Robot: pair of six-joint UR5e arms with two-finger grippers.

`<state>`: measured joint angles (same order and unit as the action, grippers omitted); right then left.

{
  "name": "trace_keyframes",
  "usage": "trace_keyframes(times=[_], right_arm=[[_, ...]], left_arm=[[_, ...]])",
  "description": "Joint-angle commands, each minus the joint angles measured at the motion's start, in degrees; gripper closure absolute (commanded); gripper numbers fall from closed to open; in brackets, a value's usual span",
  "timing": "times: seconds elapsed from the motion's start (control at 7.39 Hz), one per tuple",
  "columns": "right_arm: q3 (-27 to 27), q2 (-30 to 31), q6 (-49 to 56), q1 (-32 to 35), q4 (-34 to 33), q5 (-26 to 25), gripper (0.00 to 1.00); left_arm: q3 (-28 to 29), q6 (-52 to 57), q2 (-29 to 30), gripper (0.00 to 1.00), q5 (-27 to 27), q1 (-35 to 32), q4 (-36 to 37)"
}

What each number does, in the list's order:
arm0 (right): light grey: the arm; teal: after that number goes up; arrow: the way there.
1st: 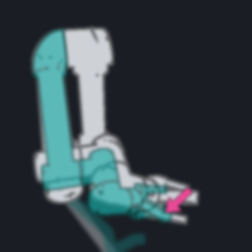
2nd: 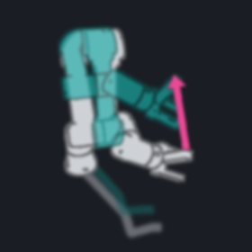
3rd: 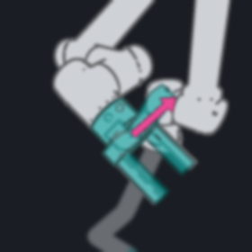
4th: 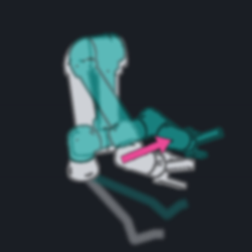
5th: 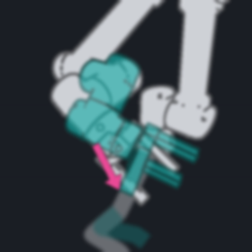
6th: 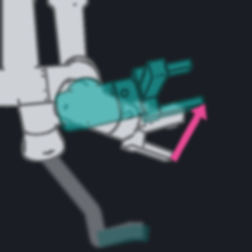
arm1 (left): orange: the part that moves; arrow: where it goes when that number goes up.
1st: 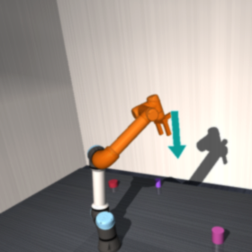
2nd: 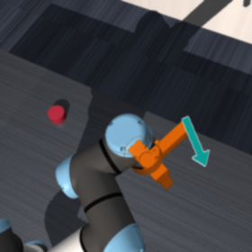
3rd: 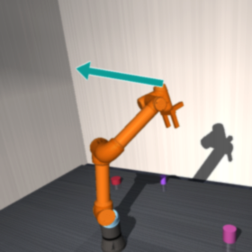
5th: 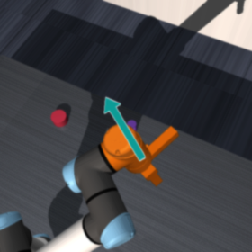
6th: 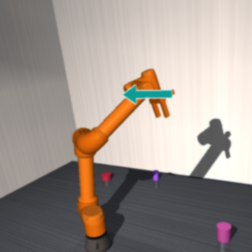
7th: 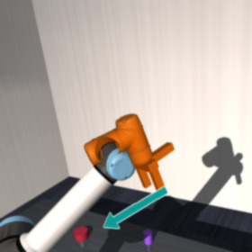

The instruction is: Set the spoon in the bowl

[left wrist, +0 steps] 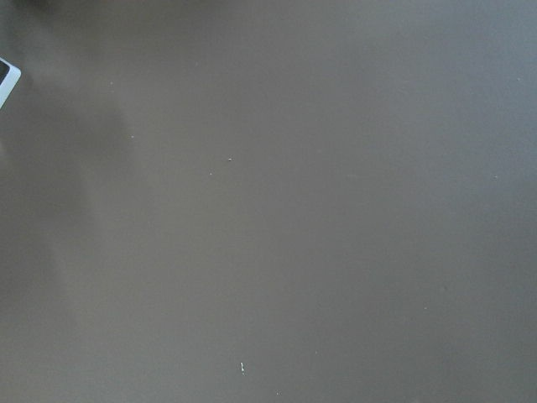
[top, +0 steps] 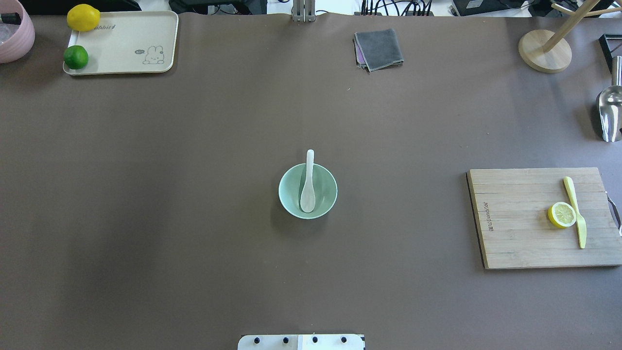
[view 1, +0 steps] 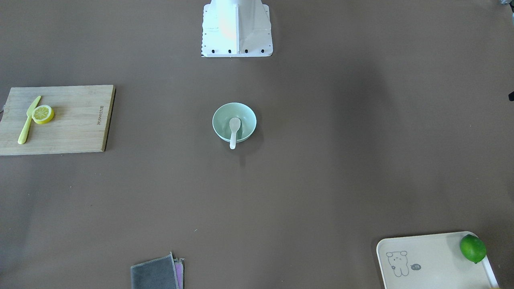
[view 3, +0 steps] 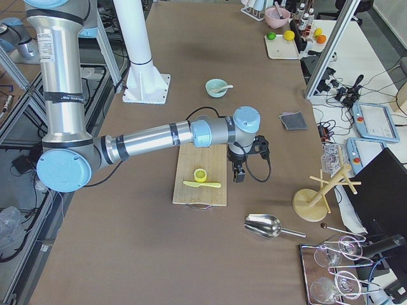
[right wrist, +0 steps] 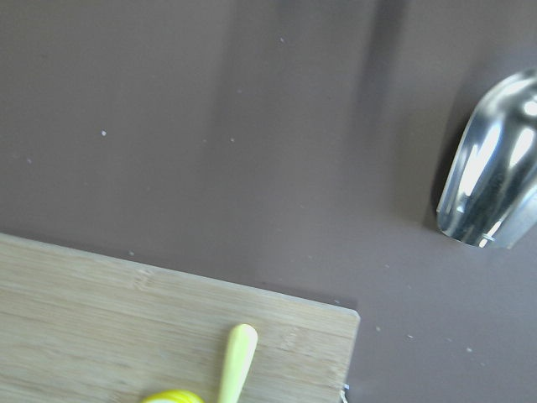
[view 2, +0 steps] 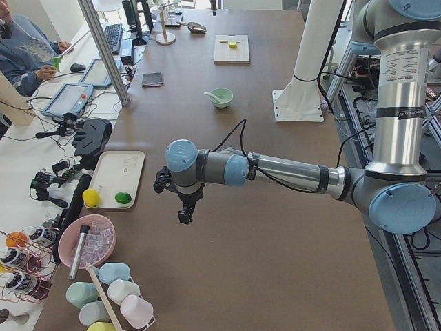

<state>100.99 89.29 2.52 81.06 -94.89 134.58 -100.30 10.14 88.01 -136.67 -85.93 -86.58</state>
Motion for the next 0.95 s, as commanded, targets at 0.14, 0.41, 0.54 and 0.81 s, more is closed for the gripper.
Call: trace_keyframes(times=[0.14, 0.41, 0.54, 0.81], right_arm=[[-6.15, 1.24, 13.38, 6.21, -0.12, -0.29, 0.00], [-5.29, 0.98, 12.86, 6.21, -0.04, 0.41, 0.00], [-6.24, 0.89, 12.42, 6.21, -0.04, -0.02, 0.00], [-5.98, 1.59, 12.33, 6.21, -0.03, 0.33, 0.00]], left_arm=[[0.19, -0.39, -1.43, 0.03, 0.18, -0.29, -0.96], [0.45, -0.39, -2.84, 0.03, 0.00, -0.20, -1.04], [1.41, -0.21, -4.58, 0.03, -0.26, -0.20, -1.31], [0.98, -0.47, -4.60, 0.02, -0.17, -0.98, -1.66]])
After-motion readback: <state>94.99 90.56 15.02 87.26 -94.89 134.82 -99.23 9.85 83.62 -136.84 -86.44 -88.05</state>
